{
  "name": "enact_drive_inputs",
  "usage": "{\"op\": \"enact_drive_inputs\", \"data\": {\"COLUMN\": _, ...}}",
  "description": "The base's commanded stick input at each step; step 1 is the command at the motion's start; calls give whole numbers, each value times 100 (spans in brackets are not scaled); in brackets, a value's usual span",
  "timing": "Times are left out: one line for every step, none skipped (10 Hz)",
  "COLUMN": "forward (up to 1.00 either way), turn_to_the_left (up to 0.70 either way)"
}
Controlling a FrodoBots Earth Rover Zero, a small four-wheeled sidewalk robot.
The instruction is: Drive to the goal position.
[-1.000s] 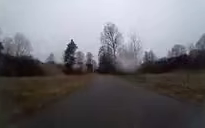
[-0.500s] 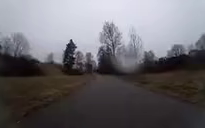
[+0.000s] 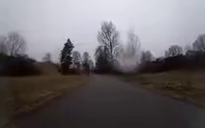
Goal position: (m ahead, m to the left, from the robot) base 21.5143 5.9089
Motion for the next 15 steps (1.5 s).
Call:
{"op": "enact_drive_inputs", "data": {"forward": 70, "turn_to_the_left": 0}}
{"op": "enact_drive_inputs", "data": {"forward": 70, "turn_to_the_left": 0}}
{"op": "enact_drive_inputs", "data": {"forward": 70, "turn_to_the_left": 0}}
{"op": "enact_drive_inputs", "data": {"forward": 70, "turn_to_the_left": -1}}
{"op": "enact_drive_inputs", "data": {"forward": 70, "turn_to_the_left": -22}}
{"op": "enact_drive_inputs", "data": {"forward": 70, "turn_to_the_left": -3}}
{"op": "enact_drive_inputs", "data": {"forward": 70, "turn_to_the_left": 0}}
{"op": "enact_drive_inputs", "data": {"forward": 70, "turn_to_the_left": 0}}
{"op": "enact_drive_inputs", "data": {"forward": 70, "turn_to_the_left": 0}}
{"op": "enact_drive_inputs", "data": {"forward": 70, "turn_to_the_left": 0}}
{"op": "enact_drive_inputs", "data": {"forward": 70, "turn_to_the_left": 0}}
{"op": "enact_drive_inputs", "data": {"forward": 70, "turn_to_the_left": 0}}
{"op": "enact_drive_inputs", "data": {"forward": 70, "turn_to_the_left": 0}}
{"op": "enact_drive_inputs", "data": {"forward": 70, "turn_to_the_left": 0}}
{"op": "enact_drive_inputs", "data": {"forward": 70, "turn_to_the_left": 0}}
